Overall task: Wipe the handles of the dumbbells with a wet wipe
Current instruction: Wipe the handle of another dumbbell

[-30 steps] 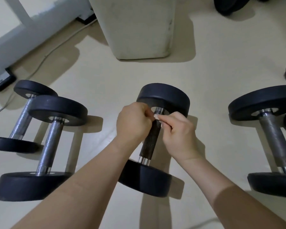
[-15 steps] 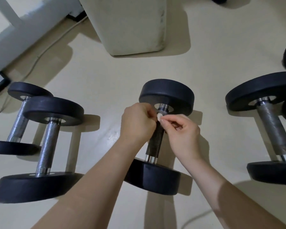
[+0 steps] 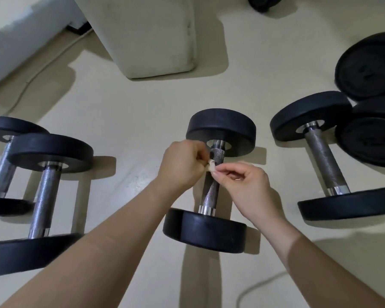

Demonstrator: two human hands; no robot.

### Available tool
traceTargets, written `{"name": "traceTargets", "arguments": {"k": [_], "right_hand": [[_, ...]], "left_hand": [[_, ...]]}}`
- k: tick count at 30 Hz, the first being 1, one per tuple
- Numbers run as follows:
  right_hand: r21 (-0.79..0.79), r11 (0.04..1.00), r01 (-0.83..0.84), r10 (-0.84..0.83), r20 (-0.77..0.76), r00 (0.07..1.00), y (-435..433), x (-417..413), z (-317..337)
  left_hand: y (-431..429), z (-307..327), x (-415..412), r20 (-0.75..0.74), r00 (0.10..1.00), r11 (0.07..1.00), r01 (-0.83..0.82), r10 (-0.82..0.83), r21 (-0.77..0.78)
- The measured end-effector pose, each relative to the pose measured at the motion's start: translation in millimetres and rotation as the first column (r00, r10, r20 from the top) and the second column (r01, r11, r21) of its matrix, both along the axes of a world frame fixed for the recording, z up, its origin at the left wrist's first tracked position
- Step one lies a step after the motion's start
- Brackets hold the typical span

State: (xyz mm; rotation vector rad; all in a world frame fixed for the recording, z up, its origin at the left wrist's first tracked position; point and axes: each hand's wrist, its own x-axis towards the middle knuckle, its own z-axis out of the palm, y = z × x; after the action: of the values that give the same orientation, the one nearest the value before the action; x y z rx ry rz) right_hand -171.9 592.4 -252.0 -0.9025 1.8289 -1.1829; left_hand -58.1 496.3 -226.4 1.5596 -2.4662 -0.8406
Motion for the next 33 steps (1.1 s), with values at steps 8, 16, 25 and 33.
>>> {"name": "traceTargets", "arguments": {"k": [8, 16, 25, 33], "right_hand": [[-0.003, 0.989, -0.146, 0.140, -0.265, 0.954, 24.8, -18.3, -0.3], [0.098, 0.994, 0.042, -0.054, 0.131, 0.990, 54.7, -42.6, 1.8], [0.048, 0.973, 0.224, -0.228, 0.288, 0.930, 50.9, -29.1, 2.5], [-0.356, 0.927, -0.120, -0.030, -0.388, 0.921, 65.7, 10.5, 16.8]], "left_hand": [[33.2, 10.4, -1.3, 0.109, 0.942, 0.907, 0.268, -0.317, 0.325], [47.9, -18.9, -37.6, -0.251, 0.944, 0.949, -0.141, 0.215, 0.282], [65.4, -4.4, -32.2, -0.013, 0.997, 0.997, 0.077, -0.077, -0.012], [18.8, -11.6, -45.2, -0.011, 0.993, 0.991, -0.114, 0.113, -0.072]]}}
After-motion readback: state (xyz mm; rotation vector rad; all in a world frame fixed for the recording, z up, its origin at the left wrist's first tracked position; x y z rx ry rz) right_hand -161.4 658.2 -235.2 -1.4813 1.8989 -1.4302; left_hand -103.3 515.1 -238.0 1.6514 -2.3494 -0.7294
